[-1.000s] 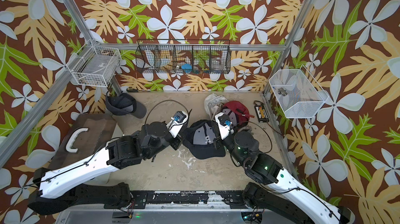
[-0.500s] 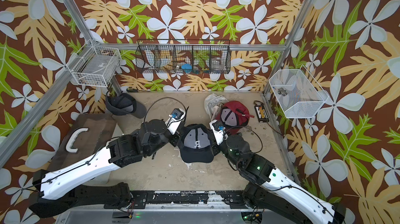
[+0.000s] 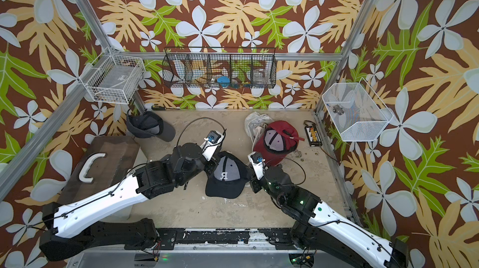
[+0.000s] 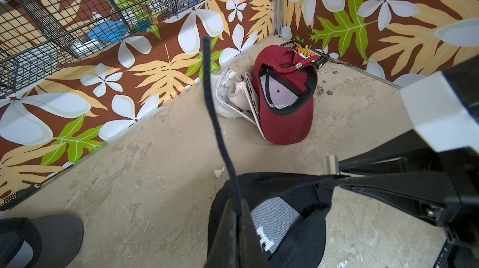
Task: Open the adjustable buckle of the baseball cap
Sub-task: Place the baseball cap on the baseball cap.
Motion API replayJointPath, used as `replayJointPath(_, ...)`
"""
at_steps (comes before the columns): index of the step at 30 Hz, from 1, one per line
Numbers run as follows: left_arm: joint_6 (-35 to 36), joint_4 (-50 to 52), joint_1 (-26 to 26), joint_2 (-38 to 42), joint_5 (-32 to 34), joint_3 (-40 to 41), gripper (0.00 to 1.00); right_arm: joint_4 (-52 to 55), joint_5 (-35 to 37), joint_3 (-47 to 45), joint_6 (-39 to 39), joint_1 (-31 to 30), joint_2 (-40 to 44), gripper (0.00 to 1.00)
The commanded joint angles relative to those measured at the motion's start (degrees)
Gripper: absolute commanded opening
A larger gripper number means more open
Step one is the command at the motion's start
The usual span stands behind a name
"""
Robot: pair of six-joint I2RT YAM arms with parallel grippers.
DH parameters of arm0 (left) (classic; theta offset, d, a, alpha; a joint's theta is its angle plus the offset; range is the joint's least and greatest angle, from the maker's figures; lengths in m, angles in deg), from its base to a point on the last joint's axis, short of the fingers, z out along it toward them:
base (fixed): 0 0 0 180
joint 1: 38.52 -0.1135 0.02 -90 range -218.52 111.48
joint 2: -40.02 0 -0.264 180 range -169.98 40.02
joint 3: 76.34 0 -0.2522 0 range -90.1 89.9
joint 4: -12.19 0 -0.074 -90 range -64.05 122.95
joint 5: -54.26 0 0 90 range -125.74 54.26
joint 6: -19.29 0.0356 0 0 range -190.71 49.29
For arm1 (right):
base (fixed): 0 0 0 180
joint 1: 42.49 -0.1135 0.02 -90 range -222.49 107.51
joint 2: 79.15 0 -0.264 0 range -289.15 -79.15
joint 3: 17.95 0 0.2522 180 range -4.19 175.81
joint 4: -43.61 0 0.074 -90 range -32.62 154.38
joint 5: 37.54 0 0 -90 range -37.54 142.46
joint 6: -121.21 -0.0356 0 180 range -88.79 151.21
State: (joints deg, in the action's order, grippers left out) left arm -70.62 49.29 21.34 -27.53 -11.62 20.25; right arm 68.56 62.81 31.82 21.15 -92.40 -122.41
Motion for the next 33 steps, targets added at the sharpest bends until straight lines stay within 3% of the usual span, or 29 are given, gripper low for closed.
replayJointPath(1, -0.37, -1.83, -0.61, -0.04, -0.83, 0.39, 0.00, -1.70, -0.21, -0.01, -0.31, 0.07, -0.23, 0.32)
replayJointPath(6, -0.10, -2.53, -1.43, -0.04, -0.98, 1.51, 0.00, -1.16, 0.10, 0.01, -0.48, 0.16, 0.09, 0.42)
replayJointPath(13, 0.09, -3.24, -3.85, -0.32, -2.26, 2.56, 0.00, 1.61, 1.77, 1.72, -0.79, 0.16, 3.32, 0.47)
replayJointPath(33, -0.03, -7.75, -22.82, -3.54, -10.94, 1.35, 0.00, 11.66, 9.94, 11.80, 2.07, 0.15, 15.03, 0.51)
